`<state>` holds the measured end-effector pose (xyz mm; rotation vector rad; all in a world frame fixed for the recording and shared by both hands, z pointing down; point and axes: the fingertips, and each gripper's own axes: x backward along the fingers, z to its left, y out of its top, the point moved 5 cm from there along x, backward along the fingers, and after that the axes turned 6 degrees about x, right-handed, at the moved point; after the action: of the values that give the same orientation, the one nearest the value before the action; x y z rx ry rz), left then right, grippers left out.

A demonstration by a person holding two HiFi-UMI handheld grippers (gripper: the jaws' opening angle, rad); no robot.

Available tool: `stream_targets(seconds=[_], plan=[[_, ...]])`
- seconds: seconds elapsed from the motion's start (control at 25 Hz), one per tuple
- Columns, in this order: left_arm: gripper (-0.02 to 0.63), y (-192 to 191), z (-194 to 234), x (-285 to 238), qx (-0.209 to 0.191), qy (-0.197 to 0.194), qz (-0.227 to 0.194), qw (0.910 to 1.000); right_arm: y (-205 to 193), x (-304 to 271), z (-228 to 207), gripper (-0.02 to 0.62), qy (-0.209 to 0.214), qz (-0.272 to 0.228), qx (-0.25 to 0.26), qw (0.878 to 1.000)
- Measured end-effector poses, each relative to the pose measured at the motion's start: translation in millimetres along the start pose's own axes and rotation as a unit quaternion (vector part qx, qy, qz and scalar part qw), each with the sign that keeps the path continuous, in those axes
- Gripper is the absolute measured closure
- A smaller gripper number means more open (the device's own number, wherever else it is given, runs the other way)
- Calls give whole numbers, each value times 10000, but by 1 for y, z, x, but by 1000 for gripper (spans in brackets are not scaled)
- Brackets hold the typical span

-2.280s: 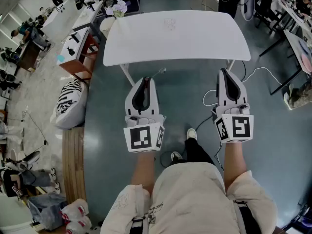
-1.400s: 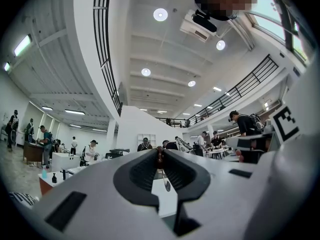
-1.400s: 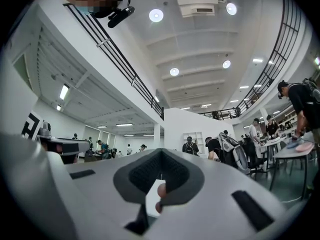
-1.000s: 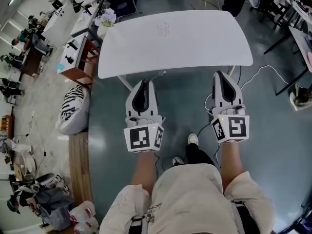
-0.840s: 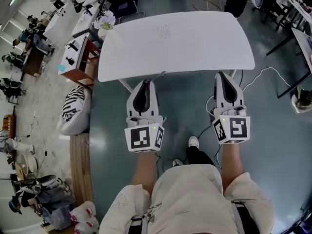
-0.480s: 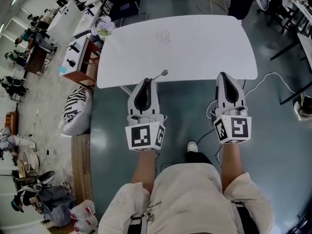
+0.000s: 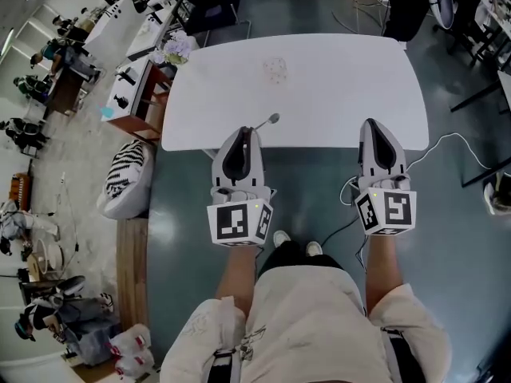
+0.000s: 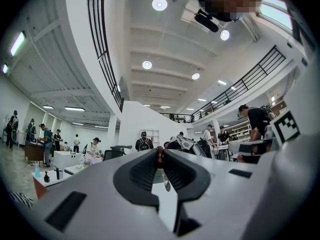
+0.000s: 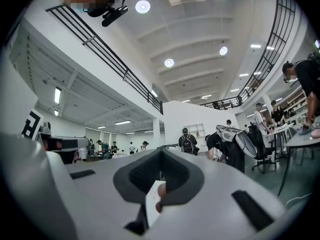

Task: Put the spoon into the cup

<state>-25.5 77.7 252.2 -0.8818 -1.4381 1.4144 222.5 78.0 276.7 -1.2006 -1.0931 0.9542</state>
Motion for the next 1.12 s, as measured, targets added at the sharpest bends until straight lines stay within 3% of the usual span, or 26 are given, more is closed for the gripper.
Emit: stream_targets(seconds=[0.24,0.72,1.12], plan=[[569,-12,47,-24,157,14,-54,9999,-12,-44,27,603,70,69,158,9998],[569,-21,167,-106,564,-132,-49,9983,-13,-168,88,603,-178,86,413,9990],[569,-27,231,-153,760,-436,-12,9962,-18,-231,126,603,-350,164,630,9973]])
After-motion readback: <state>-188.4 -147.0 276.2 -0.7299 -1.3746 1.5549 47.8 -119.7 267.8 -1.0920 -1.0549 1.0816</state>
